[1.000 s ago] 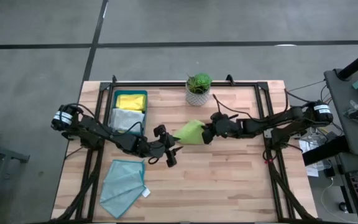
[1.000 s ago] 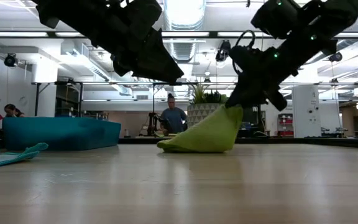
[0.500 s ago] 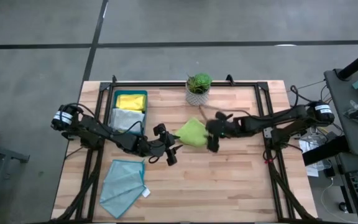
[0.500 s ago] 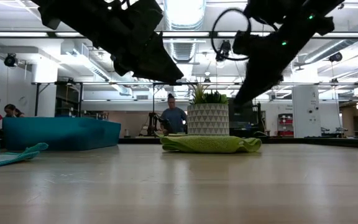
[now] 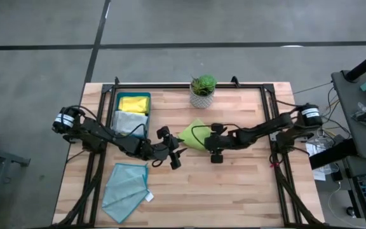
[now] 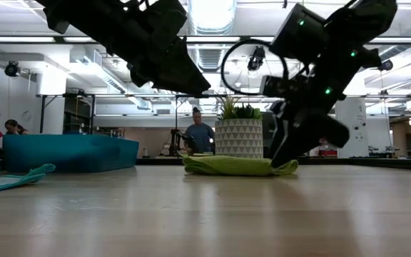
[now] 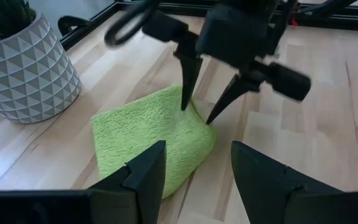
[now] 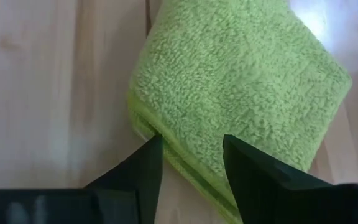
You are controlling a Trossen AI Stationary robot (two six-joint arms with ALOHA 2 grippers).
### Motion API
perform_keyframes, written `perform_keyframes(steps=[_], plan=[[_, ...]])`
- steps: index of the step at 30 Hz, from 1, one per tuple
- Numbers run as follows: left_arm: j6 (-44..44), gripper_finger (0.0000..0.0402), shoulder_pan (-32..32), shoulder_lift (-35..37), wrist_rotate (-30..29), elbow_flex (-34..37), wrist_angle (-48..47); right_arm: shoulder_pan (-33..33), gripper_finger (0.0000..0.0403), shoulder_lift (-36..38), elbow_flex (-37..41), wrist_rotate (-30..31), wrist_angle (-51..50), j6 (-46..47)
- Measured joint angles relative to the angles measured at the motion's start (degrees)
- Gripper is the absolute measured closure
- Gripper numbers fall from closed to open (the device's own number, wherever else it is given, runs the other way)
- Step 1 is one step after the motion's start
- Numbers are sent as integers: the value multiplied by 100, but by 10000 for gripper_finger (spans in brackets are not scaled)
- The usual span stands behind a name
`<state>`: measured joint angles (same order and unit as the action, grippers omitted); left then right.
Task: Fold microfiber towels
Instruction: Fold the green towel
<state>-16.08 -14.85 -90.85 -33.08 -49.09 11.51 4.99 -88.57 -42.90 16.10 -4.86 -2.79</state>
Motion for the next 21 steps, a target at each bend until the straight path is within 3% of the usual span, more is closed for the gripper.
perform_keyframes(steps=[7,17,21], plan=[[0,235,0,0,0,1,0,-2,272,-370,-223,44,2,-43],[0,235,0,0,0,1,0,-14,378,-487,-467,45,-23,-123],[16,235,0,0,0,1,-2,-13,393,-228,-657,46,-279,-169]])
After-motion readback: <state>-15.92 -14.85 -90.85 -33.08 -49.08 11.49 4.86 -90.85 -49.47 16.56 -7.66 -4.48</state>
